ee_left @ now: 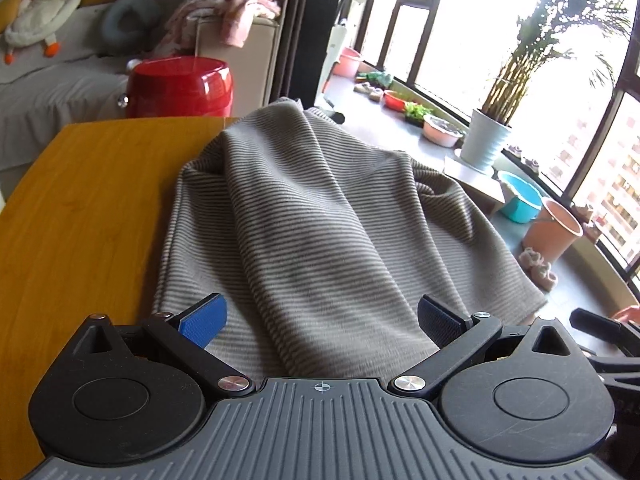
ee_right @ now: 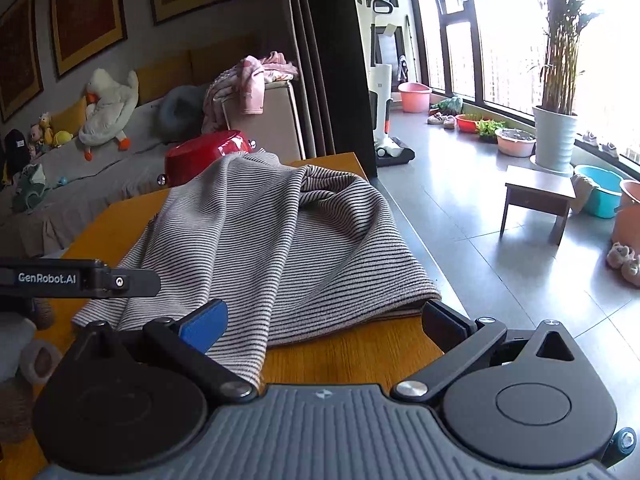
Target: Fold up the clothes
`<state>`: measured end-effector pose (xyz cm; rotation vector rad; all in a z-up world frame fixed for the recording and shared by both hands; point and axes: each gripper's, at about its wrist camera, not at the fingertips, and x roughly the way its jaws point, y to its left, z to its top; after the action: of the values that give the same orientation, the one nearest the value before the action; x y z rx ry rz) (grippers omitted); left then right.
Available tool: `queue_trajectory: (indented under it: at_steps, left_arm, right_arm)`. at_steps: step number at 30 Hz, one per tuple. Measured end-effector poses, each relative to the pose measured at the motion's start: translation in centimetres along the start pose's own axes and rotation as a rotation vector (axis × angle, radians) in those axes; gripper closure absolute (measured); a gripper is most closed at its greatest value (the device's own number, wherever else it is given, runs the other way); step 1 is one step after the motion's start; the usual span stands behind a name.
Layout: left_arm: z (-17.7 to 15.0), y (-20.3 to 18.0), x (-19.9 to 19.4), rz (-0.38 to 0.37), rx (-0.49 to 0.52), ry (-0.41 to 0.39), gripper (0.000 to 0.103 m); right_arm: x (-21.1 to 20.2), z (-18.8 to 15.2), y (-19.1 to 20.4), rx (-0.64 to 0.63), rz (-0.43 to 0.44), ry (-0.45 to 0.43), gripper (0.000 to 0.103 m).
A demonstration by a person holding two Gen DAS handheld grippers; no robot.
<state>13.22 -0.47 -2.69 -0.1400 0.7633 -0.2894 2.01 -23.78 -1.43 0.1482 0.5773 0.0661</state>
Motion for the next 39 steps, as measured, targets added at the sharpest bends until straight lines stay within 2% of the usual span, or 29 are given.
queue_trajectory:
  at_steps: [2,4,7,11,13,15,16,17,19,21,23,26,29,33,36,39]
  left_arm:
    - [0.4,0.7,2.0,-0.013,-0.02,0.037,0.0]
    - [0.2,1.0,2.6,-0.022,-0.002,0.021,0.0]
    - [-0.5,0.9,2.4,-0.029,0.056,0.016,0.0]
    - [-1.4,1.4,1.5,-0.035,0.101,0.0,0.0]
    - [-1.7,2.1,0.9,-0.046,0.089,-0.004,0.0]
    - [-1.9,3.1,0.2,-0.062,0.066,0.001,0.0]
    - [-2.0,3.6,-0.2,-0.07,0.054,0.003,0.0]
    - [-2.3,4.1,-0.7,-0.079,0.047,0.004,0.0]
    - [-2.9,5.1,-1.9,-0.094,0.031,0.005,0.0]
    - [-3.4,5.9,-3.1,-0.103,0.018,0.014,0.0]
    - [-3.9,6.6,-4.3,-0.107,0.014,0.022,0.0]
    - [-5.3,7.2,-6.1,-0.105,0.062,0.023,0.0]
    - [-6.6,8.2,-8.2,-0.153,0.079,0.032,0.0]
    - [-7.0,10.7,-11.4,-0.25,0.021,0.016,0.0]
    - [-6.0,12.2,-13.1,-0.191,-0.01,-0.072,0.0]
    - [-3.6,12.6,-13.0,-0.144,-0.064,-0.137,0.0]
  right_arm:
    - [0.9,0.9,-0.3,0.004,-0.006,0.007,0.0]
    - [2.0,1.8,0.0,-0.009,0.006,0.014,0.0]
    - [3.9,3.5,0.6,-0.022,0.047,0.013,0.0]
    - [8.5,6.7,1.5,0.023,0.122,0.026,0.0]
    - [11.3,7.8,2.0,0.039,0.124,0.058,0.0]
    - [14.5,8.3,2.4,0.09,0.116,0.126,0.0]
    - [15.9,8.1,2.3,0.14,0.14,0.175,0.0]
    - [16.1,7.7,2.5,0.156,0.14,0.16,0.0]
    - [16.4,6.8,3.0,0.181,0.136,0.121,0.0]
    - [16.0,6.1,4.1,0.138,0.126,0.112,0.0]
    - [15.3,5.3,5.3,0.081,0.131,0.125,0.0]
    - [13.7,4.2,7.0,0.023,0.162,0.163,0.0]
    - [11.8,3.0,8.3,-0.032,0.218,0.187,0.0]
    - [8.9,1.1,9.1,-0.096,0.341,0.207,0.0]
    - [6.7,-0.2,9.0,-0.11,0.434,0.218,0.0]
    - [5.1,-1.1,8.3,-0.101,0.515,0.234,0.0]
